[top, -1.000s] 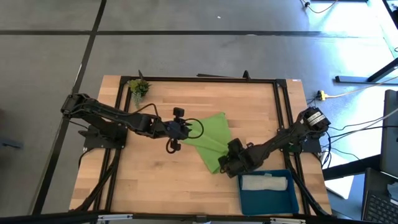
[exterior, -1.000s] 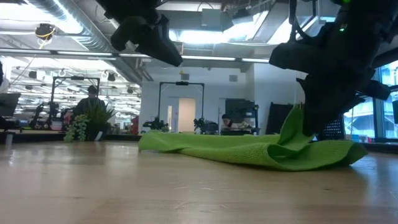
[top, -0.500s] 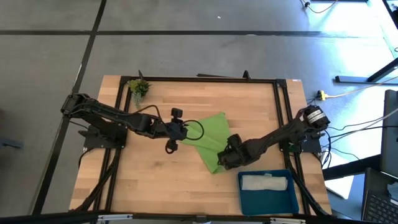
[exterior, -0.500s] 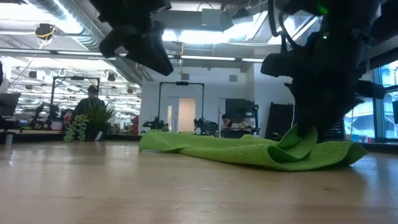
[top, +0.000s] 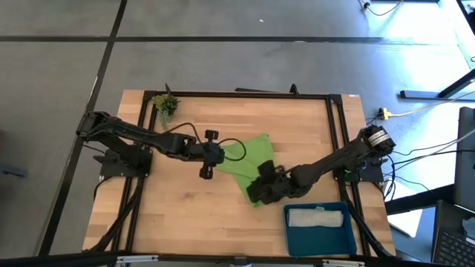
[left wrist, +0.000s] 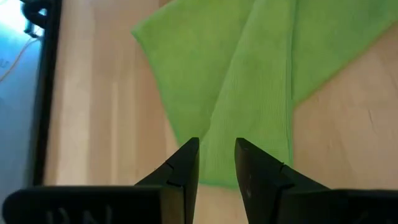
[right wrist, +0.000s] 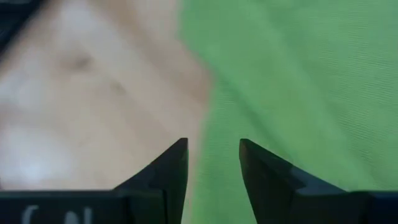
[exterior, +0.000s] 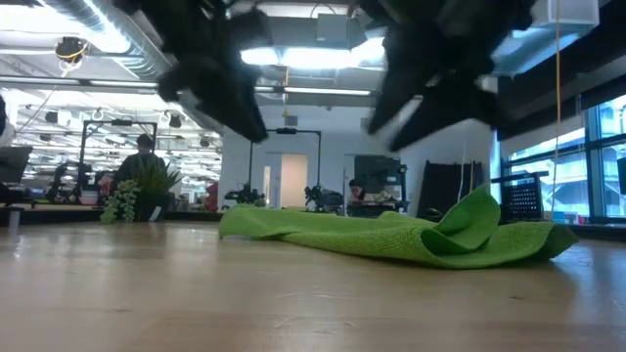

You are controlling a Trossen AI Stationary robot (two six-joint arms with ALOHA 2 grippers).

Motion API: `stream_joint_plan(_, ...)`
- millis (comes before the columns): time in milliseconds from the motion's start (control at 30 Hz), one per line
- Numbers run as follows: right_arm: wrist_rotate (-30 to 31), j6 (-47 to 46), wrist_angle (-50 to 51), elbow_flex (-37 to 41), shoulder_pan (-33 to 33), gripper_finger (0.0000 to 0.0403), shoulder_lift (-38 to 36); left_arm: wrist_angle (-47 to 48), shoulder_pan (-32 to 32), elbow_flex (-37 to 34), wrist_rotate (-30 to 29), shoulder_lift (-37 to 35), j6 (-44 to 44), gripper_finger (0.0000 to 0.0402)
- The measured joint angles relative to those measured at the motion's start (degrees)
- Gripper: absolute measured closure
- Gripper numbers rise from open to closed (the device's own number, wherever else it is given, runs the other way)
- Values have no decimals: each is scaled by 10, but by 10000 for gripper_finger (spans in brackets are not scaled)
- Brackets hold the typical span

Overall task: Roll microfiber towels into tight, uniform cylinder then place into a basket
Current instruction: Fold the green towel

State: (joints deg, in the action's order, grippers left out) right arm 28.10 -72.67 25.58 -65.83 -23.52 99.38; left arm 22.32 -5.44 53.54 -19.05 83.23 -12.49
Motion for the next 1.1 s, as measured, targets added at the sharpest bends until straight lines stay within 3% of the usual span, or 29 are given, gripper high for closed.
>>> stream_joint_plan(133,-24,58,-91,4,1,257,34,-80,24,-25,7,40,-25,310)
stream_joint_plan(433,-81,55,-85,4,19,257,84,-149,68,-28,66,138,-65,310)
stream_joint_plan(767,-99,54,-7,5,54,257,90,-95,83,-28,71,155,-60,310)
stream_joint_plan(967,-98,57,31,5,75,257,97,-36,74,-28,132,154,-36,310)
stream_joint_plan(1100,-94,71,38,4,89,257,111,-21,58,-27,138,154,-11,310)
